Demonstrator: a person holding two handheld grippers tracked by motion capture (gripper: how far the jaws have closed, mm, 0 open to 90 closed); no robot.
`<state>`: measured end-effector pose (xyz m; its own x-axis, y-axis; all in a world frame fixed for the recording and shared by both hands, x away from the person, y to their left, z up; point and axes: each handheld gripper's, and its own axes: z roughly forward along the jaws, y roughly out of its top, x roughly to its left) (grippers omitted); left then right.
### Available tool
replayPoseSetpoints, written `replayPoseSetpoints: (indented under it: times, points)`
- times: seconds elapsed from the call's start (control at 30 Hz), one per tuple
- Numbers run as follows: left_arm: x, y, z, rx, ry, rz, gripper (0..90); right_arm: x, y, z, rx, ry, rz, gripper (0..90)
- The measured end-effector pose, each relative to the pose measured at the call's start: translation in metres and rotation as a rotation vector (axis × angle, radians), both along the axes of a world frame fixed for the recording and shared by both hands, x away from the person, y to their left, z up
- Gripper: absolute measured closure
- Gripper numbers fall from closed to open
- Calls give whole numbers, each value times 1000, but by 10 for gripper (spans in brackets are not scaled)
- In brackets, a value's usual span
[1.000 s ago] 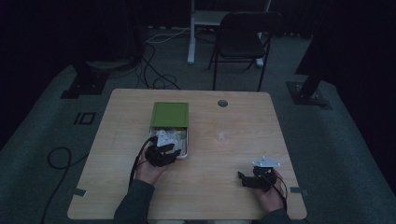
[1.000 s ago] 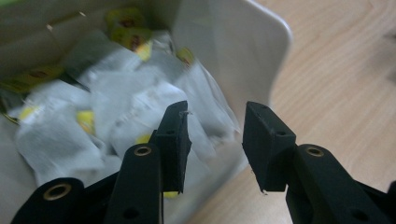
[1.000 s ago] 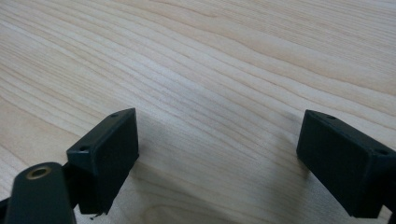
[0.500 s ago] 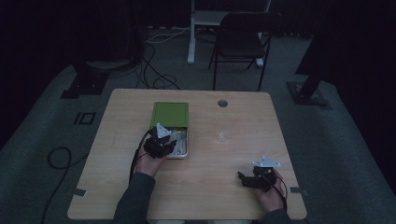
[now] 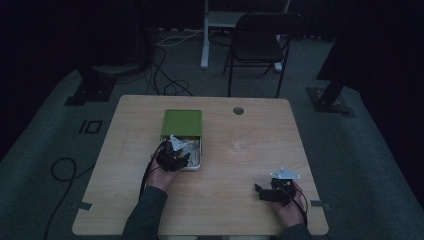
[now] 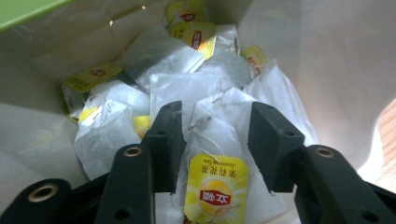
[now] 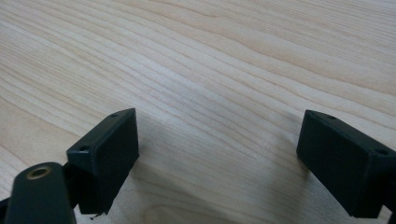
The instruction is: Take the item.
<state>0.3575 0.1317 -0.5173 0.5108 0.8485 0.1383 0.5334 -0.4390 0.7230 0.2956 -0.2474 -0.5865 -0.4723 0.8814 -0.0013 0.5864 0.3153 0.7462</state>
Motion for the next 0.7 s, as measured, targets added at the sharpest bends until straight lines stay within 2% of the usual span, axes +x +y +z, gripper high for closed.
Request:
replayPoseSetpoints:
  times: [0.13, 0.17, 0.2, 0.33, 0.47, 0.7]
  points:
    - [0, 2, 0, 1, 11, 6, 709, 0, 0, 0, -1, 0, 0, 125]
    - [0, 2, 0, 1, 11, 6, 709, 0, 0, 0, 0, 0, 0, 125]
    - [-1, 4, 1, -2, 18, 15, 766, 0, 0, 0, 0, 0, 0, 125]
    - [-2, 6, 2, -8, 25, 10, 852, 0, 0, 0, -1, 0, 0, 125]
    - [-5, 8, 5, -32, 24, -7, 884, 0, 0, 0, -1, 0, 0, 125]
    - [-16, 10, 13, -61, -5, -45, 887, 0, 0, 0, -1, 0, 0, 125]
